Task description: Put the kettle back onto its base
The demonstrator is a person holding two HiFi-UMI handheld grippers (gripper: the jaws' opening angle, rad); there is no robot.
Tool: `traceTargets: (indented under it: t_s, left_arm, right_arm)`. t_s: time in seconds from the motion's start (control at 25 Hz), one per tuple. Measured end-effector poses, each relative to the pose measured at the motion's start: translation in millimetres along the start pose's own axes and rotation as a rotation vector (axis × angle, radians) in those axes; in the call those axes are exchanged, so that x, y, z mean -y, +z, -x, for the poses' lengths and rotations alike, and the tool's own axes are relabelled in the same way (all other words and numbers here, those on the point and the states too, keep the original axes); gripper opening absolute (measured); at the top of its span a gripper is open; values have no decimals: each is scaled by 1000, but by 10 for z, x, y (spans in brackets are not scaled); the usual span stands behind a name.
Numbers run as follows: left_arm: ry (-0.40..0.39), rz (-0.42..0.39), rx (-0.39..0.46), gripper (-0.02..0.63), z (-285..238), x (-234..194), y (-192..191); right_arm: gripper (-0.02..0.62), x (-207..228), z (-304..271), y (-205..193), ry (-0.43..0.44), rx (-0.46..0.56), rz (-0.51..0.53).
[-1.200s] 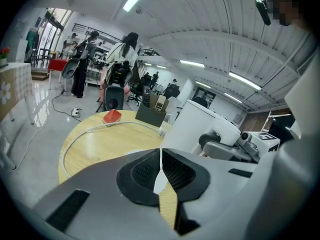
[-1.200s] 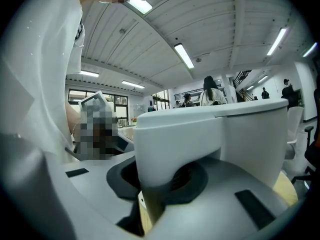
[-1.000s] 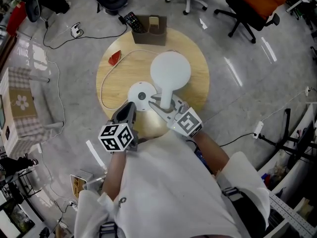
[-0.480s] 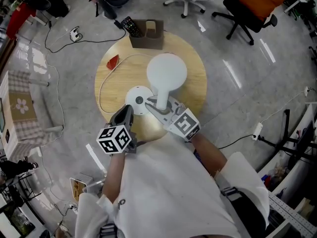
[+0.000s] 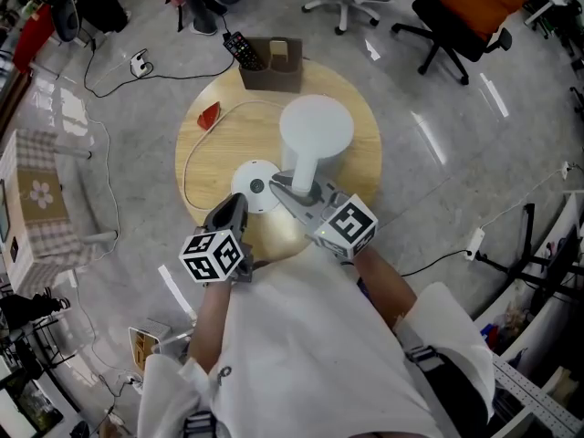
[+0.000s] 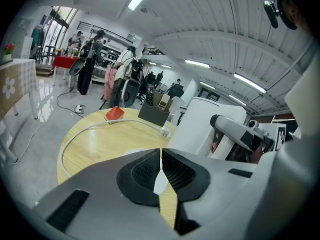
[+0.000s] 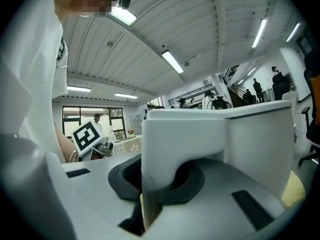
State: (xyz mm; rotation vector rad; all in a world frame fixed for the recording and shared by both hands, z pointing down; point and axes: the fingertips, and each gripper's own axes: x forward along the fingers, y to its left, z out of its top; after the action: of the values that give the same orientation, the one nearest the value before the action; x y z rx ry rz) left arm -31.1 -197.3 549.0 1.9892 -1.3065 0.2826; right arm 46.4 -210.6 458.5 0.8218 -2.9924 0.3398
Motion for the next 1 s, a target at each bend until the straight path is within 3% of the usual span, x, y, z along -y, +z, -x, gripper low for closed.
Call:
traceTargets:
  t_s: [0.24,0.48,1.0]
  left_arm:
    - [6,24,11,35,20,-38,3]
    - [16,51,33,35,87,-84,-20]
    - [47,88,90,35,414,-315,-11]
  right_arm:
    - [49,-52,1,136,1,25,2]
    - [49,-229,-91,321,48,50,71]
    - [49,-666,-403,334,127,33,83]
